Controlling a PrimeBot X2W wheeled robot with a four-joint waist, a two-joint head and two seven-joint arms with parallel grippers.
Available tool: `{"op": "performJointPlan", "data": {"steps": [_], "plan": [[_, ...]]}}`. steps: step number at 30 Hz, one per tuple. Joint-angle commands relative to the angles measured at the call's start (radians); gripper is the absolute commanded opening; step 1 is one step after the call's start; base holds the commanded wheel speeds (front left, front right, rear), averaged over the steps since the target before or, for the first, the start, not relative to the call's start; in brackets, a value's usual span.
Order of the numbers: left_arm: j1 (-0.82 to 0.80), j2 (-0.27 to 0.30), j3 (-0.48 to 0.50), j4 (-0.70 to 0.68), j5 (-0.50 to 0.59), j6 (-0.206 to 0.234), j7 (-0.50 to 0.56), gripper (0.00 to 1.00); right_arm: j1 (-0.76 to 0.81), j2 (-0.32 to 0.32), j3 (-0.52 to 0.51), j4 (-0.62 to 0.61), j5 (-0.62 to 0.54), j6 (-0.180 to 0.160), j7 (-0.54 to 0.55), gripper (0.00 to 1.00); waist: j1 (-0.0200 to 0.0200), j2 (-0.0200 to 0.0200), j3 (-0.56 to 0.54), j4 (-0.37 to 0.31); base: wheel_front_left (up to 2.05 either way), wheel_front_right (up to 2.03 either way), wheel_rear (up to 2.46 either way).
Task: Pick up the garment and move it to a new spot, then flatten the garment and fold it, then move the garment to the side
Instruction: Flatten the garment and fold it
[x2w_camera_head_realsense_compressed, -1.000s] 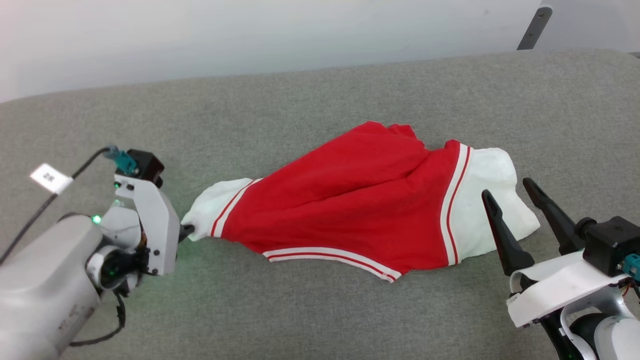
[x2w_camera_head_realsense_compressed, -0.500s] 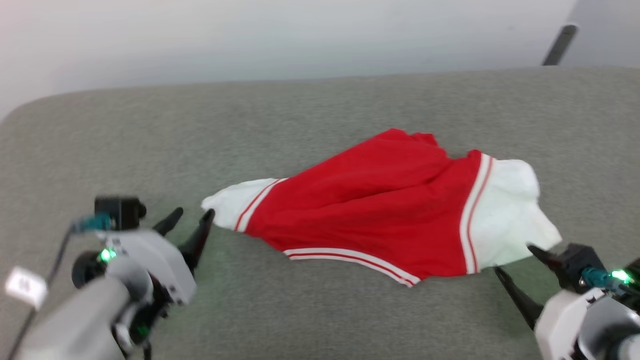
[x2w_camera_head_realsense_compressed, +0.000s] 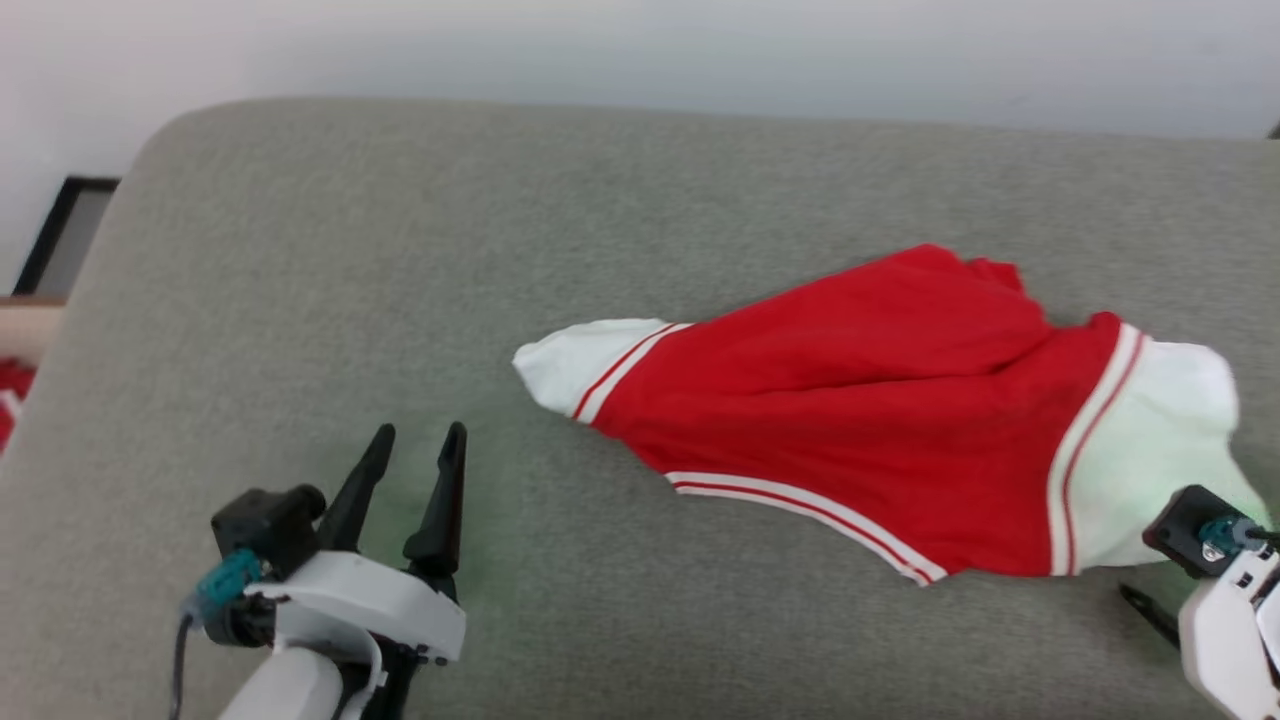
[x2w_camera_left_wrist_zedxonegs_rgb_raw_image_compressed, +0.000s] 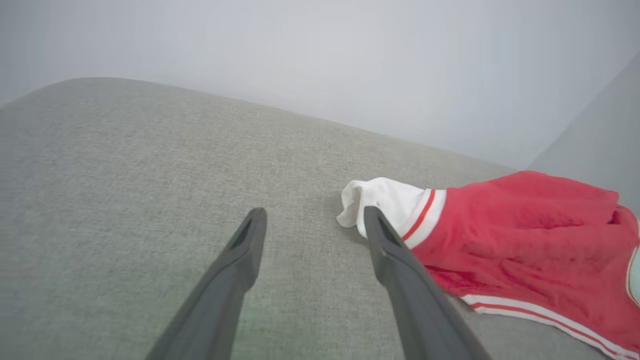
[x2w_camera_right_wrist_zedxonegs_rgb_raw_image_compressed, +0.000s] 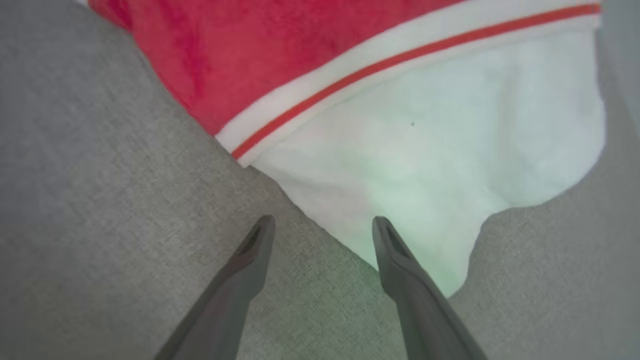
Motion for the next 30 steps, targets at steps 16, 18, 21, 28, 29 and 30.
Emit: {"op": "performJointPlan", "data": {"steps": [16,18,21,28,29,30], "plan": [[0.006,-0.064,0.171,0.029,0.300,-0.189,-0.001,1.00,-0.205,0.034,0.285,0.168,0.106,-0.001,-0.069,0.00,-0.0001,0.0000,0.068,0.007,0.00,0.00,0.00],[-0.036,-0.016,0.132,0.037,0.338,-0.208,0.004,1.00,-0.224,0.039,0.291,0.177,0.116,-0.002,-0.082,0.00,-0.0001,0.0000,0.075,-0.004,0.00,0.00,0.00],[-0.134,0.078,0.029,0.042,0.381,-0.225,0.066,1.00,-0.250,0.049,0.304,0.184,0.123,-0.002,-0.092,0.00,-0.0001,0.0000,0.084,-0.018,0.00,0.00,0.00],[-0.489,0.365,-0.531,-0.055,0.252,-0.225,0.298,1.00,-0.323,0.084,0.354,0.205,0.132,-0.003,-0.095,0.00,-0.0001,0.0000,0.112,-0.050,0.00,0.00,0.00],[-0.549,0.391,-0.600,-0.064,0.234,-0.225,0.316,1.00,-0.335,0.088,0.365,0.207,0.133,-0.003,-0.095,0.00,-0.0001,0.0000,0.117,-0.054,0.00,0.00,0.00],[-0.600,0.411,-0.666,-0.067,0.209,-0.225,0.328,1.00,-0.345,0.093,0.373,0.211,0.133,-0.003,-0.096,0.00,-0.0001,0.0000,0.120,-0.058,0.00,0.00,0.00]]}}
